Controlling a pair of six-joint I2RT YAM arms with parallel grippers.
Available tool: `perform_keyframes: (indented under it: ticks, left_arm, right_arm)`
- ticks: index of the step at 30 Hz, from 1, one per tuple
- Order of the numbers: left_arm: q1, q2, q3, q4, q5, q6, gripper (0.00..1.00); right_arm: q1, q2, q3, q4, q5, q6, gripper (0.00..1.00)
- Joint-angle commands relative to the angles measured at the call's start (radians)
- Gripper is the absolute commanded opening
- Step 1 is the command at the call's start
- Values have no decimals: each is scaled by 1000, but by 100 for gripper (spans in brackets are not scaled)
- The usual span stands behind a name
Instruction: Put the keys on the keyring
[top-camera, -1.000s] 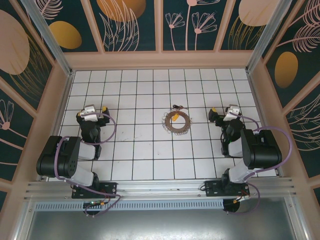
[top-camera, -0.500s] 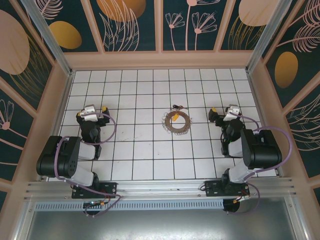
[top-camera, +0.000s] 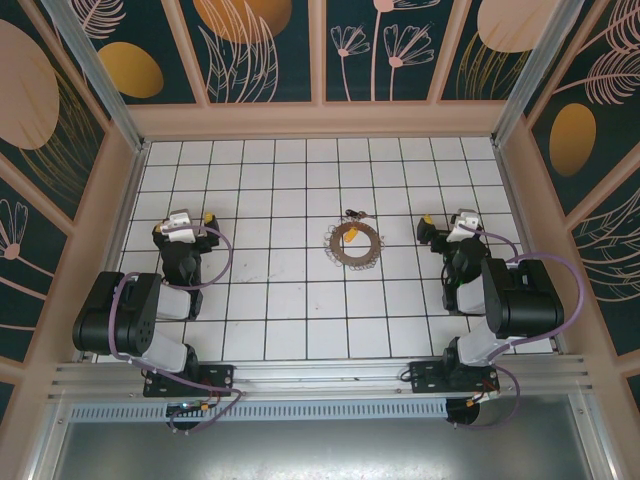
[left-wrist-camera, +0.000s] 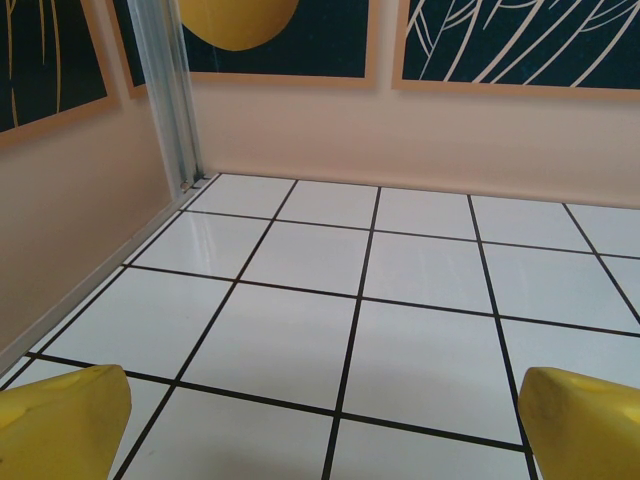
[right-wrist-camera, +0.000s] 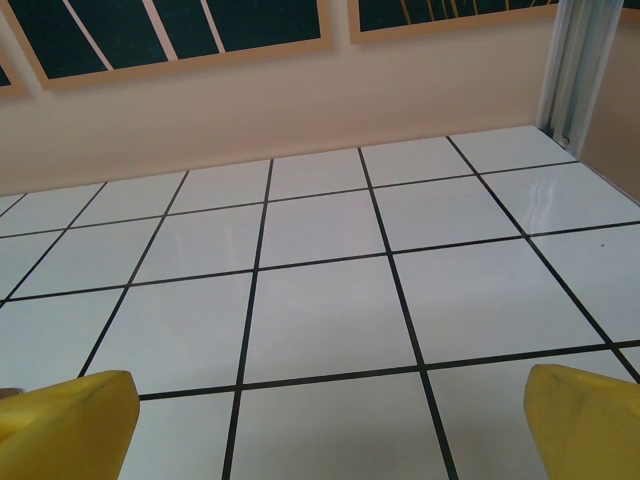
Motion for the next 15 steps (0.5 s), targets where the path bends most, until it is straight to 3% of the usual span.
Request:
perform_keyframes:
  ticks: [1,15]
  left_arm:
    - [6,3,17,6,2,-13,99]
    - [6,2,15,8,3,-13,99]
  right_arm:
    - [-2,-5,19,6,32,4,99]
    - [7,-6,-12,64,51,-2,99]
